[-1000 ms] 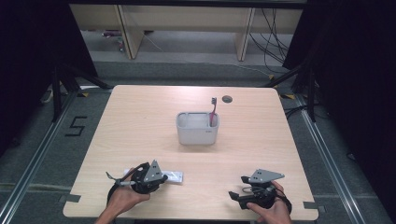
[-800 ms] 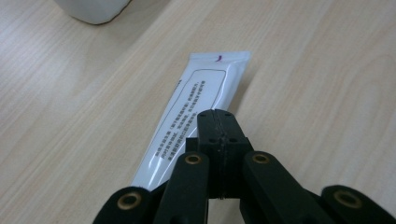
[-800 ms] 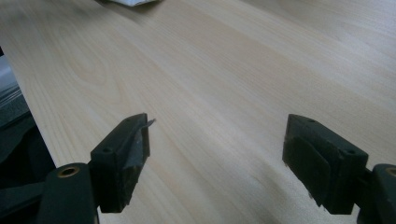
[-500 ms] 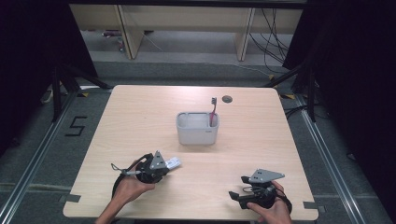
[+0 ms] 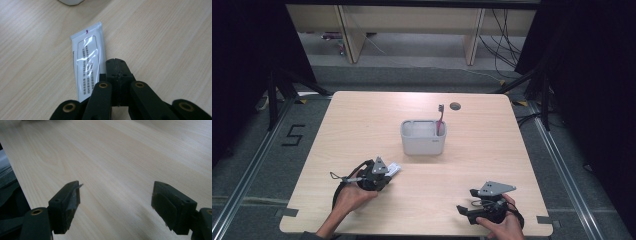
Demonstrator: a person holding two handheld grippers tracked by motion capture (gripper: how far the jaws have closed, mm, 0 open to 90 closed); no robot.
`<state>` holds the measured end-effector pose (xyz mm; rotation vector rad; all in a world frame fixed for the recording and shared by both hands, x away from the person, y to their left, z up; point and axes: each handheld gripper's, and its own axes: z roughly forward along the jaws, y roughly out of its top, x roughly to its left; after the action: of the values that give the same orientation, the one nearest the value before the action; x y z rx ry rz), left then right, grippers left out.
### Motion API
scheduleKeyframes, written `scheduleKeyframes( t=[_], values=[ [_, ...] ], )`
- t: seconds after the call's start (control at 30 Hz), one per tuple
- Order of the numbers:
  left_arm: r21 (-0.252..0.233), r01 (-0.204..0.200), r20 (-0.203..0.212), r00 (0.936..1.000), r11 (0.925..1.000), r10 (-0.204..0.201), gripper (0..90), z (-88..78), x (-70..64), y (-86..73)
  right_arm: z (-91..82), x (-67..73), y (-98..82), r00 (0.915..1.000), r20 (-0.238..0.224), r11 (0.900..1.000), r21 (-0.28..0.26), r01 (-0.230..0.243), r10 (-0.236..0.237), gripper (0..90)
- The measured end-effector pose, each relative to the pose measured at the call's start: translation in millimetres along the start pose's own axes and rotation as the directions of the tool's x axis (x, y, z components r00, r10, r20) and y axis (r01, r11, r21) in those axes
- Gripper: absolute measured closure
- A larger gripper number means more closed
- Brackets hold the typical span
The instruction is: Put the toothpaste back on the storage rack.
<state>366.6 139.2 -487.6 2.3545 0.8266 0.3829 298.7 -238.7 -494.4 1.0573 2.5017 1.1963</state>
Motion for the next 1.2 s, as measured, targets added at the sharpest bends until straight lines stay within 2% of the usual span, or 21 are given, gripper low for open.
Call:
scheduleKeyframes(
  t=[0.03,0.1,0.13,0.2,0.33,0.47,0.6,0.63,0.7,0.73,0.87,0.93,1.0,1.2],
  values=[
    [-0.009,0.005,0.007,1.0000,0.9999,-0.005,88.8,-1.7,0.3,0.5,-0.2,-0.6,0.4,0.9998,0.004,1.000,-0.004,0.019,-0.019,24.0],
    [-0.017,0.022,0.003,0.9997,0.9996,-0.022,86.8,-9.1,3.3,2.5,-1.3,0.4,0.5,1.0000,0.002,1.000,0.000,0.002,-0.002,24.0],
    [-0.020,0.041,-0.002,0.9991,0.9989,-0.041,85.4,-14.2,5.5,3.1,-1.6,-0.4,0.6,0.9999,0.006,1.000,-0.002,0.011,-0.011,24.0],
    [-0.020,0.055,-0.009,0.9984,0.9983,-0.055,80.1,-21.3,9.2,3.2,-1.4,-0.9,0.4,0.9999,0.001,1.000,-0.005,0.012,-0.012,24.0],
    [0.051,0.072,0.018,0.9972,0.9961,-0.073,70.7,-28.2,17.3,1.2,-1.7,-0.8,0.6,0.9999,0.006,1.000,-0.008,0.015,-0.015,24.1],
    [0.093,0.084,0.034,0.9956,0.9921,-0.088,60.5,-28.8,20.6,-3.6,-2.2,0.5,0.8,0.9998,0.009,1.000,-0.004,0.016,-0.016,24.2],
    [0.144,0.096,0.010,0.9951,0.9848,-0.099,54.3,-31.5,24.4,-10.9,-0.4,-0.4,0.1,0.9999,0.012,1.000,-0.004,0.012,-0.012,24.2],
    [0.165,0.104,0.013,0.9941,0.9808,-0.107,52.5,-31.9,25.3,-11.8,-0.8,0.6,0.0,0.9999,0.010,1.000,0.002,-0.003,0.003,24.2],
    [0.182,0.113,0.011,0.9931,0.9769,-0.117,49.6,-31.3,25.6,-13.3,-1.3,0.0,0.4,0.9997,0.017,1.000,-0.003,0.019,-0.019,24.2],
    [0.197,0.118,0.005,0.9926,0.9734,-0.121,48.8,-30.8,26.1,-13.5,-1.2,0.1,0.4,0.9997,0.015,1.000,-0.008,0.018,-0.018,24.2],
    [0.214,0.130,0.001,0.9910,0.9681,-0.134,48.1,-28.1,27.4,-11.4,-1.5,0.3,0.5,0.9998,0.012,1.000,-0.007,0.015,-0.015,24.3],
    [0.230,0.111,0.002,0.9934,0.9668,-0.115,48.6,-25.7,26.2,-9.8,-1.9,0.4,0.9,0.9998,0.007,1.000,-0.004,0.016,-0.016,24.3],
    [0.245,0.107,0.006,0.9937,0.9635,-0.112,49.3,-24.0,25.7,-8.7,-1.9,0.1,0.8,0.9998,0.010,1.000,-0.001,0.016,-0.016,24.4],
    [0.272,0.117,0.012,0.9921,0.9552,-0.125,52.0,-17.5,25.3,-6.0,-2.3,0.5,0.9,0.9998,0.008,1.000,-0.004,0.018,-0.018,24.4]
  ],
)
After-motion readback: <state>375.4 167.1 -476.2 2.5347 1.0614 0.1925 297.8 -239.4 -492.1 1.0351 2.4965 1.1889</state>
